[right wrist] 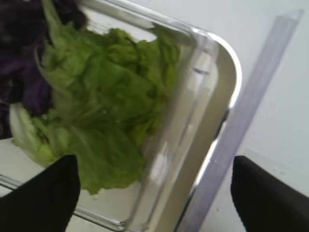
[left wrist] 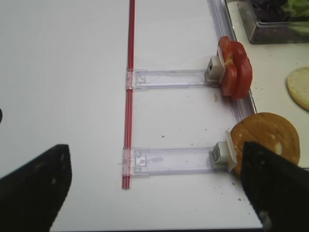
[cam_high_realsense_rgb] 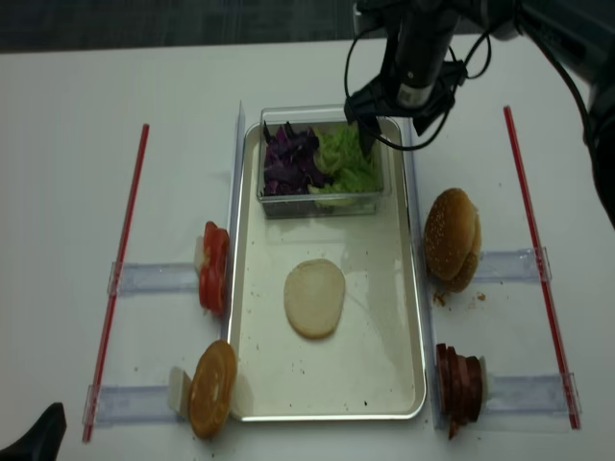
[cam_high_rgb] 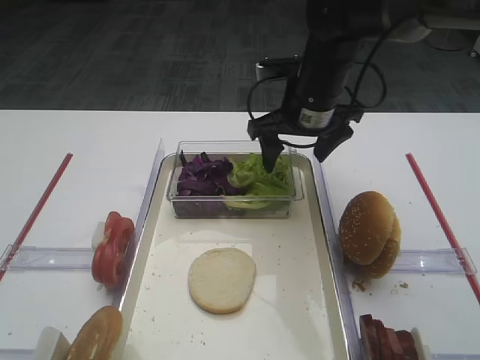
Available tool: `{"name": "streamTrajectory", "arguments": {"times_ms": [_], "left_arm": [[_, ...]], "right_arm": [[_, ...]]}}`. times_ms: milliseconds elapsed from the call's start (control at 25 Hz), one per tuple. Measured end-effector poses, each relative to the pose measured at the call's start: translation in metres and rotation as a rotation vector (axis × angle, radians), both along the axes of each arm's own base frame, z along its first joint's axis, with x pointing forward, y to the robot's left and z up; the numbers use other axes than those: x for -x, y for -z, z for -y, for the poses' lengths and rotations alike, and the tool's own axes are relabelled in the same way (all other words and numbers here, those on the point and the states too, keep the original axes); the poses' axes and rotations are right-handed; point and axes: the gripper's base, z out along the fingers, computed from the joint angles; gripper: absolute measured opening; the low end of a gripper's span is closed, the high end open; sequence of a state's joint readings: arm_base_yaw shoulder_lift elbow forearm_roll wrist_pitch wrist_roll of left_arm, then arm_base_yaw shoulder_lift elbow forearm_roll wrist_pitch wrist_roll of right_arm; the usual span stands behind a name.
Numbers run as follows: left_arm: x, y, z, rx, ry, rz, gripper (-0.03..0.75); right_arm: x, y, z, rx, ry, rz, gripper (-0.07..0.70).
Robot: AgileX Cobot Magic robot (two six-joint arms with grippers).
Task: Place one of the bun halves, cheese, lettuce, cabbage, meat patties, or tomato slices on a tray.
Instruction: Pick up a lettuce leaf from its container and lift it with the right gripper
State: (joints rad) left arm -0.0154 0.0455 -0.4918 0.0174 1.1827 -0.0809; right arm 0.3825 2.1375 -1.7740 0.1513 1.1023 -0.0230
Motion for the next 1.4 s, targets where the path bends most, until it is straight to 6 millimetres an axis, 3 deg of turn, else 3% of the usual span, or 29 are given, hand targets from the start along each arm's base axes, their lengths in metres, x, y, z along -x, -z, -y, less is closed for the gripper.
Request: {"name": "streamTrajectory", "arguments": {"times_ms": [240, 840, 1400], "left_arm": [[0.0, 0.0, 0.0, 0.0, 0.0, 0.0, 0.653], [0.0, 0.0, 0.0, 0.0, 0.0, 0.0, 0.653], [0.0, 0.0, 0.0, 0.0, 0.0, 0.0, 0.653]], "right_arm": [[0.008, 0.005, -0.027, -0.024, -0.048, -0.006, 0.647], [0.012, 0.005, -0.044, -0.097, -0.088, 0.011, 0.643], [0.008, 0.034, -0.046, -0.07, -0.09, -0.046, 0.503]]}}
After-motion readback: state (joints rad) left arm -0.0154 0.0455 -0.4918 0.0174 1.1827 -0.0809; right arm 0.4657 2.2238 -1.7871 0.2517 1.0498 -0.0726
